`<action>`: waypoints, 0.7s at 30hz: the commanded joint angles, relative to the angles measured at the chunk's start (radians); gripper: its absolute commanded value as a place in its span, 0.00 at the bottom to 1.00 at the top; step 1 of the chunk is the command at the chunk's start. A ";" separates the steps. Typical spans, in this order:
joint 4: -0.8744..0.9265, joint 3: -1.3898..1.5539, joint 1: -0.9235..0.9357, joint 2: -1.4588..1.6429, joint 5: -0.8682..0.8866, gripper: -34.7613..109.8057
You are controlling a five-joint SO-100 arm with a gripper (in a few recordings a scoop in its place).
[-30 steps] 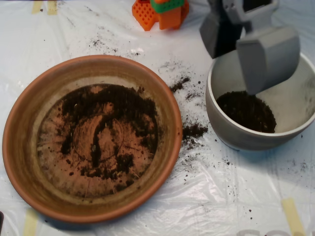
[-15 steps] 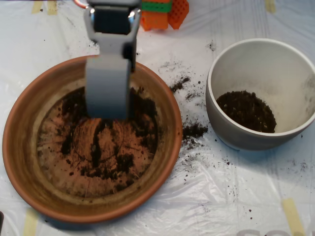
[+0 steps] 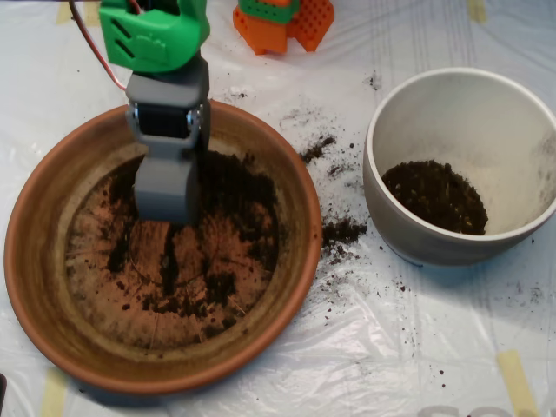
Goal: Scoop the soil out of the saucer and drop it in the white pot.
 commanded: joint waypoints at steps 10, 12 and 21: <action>-0.156 0.167 0.008 -0.032 -0.075 0.49; -0.170 0.150 0.009 -0.040 -0.072 0.50; -0.166 0.055 0.020 -0.149 -0.094 0.60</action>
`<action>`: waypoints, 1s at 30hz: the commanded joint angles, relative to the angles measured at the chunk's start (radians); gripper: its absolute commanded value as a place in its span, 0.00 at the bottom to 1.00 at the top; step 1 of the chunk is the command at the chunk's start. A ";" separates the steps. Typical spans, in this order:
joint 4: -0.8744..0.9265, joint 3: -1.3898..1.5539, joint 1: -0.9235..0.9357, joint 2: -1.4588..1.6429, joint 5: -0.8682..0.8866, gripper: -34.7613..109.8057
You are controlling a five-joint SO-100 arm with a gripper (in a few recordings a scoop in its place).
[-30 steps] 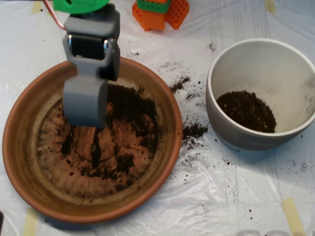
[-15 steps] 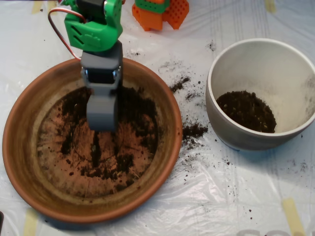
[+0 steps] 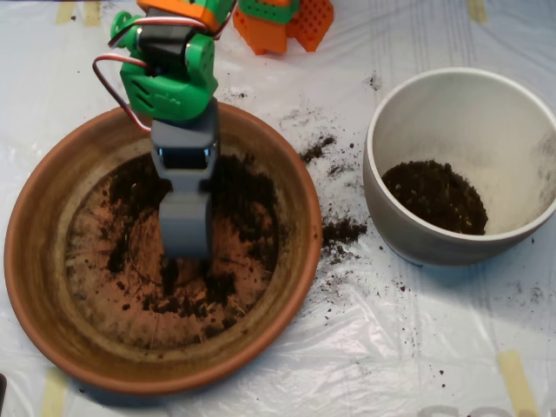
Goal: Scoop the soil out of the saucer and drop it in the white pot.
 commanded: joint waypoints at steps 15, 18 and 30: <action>0.302 -0.644 0.089 -0.451 -0.029 0.60; 0.322 -0.658 0.087 -0.471 -0.051 0.57; 0.192 -0.279 0.051 -0.184 -0.084 0.54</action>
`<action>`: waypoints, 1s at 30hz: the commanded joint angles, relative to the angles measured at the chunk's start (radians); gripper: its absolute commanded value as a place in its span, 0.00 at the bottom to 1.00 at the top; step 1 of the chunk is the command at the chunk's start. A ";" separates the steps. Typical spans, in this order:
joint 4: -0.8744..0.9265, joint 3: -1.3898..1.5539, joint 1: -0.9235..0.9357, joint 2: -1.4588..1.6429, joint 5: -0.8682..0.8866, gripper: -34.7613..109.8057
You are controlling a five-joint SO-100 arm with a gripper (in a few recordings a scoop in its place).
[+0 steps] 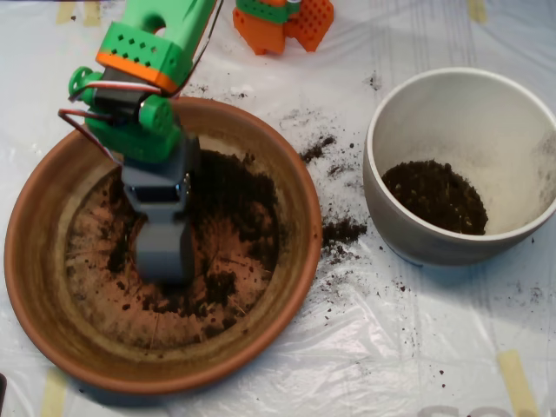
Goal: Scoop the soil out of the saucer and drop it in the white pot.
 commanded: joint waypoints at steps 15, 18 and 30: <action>-0.123 0.324 -0.041 0.367 -0.041 0.46; -0.190 0.376 -0.051 0.402 -0.048 0.43; -0.282 0.420 -0.074 0.351 -0.106 0.42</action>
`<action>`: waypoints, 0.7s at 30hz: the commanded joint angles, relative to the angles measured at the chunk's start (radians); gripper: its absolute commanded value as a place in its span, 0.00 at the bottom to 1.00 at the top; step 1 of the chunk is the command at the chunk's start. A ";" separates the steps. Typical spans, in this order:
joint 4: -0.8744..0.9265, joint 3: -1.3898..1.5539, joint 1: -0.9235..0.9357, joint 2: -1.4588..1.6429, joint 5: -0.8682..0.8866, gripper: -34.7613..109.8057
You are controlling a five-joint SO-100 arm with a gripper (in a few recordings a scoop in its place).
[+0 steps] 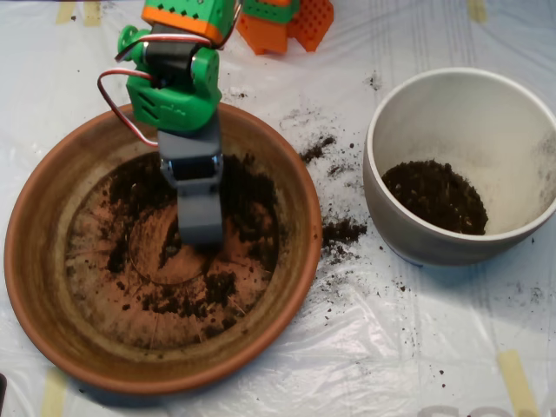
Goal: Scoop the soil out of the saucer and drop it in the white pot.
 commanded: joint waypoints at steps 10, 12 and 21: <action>-0.097 0.291 0.014 0.259 -0.112 0.41; -0.123 0.336 0.006 0.301 -0.118 0.38; -0.140 0.304 -0.060 0.282 -0.064 0.25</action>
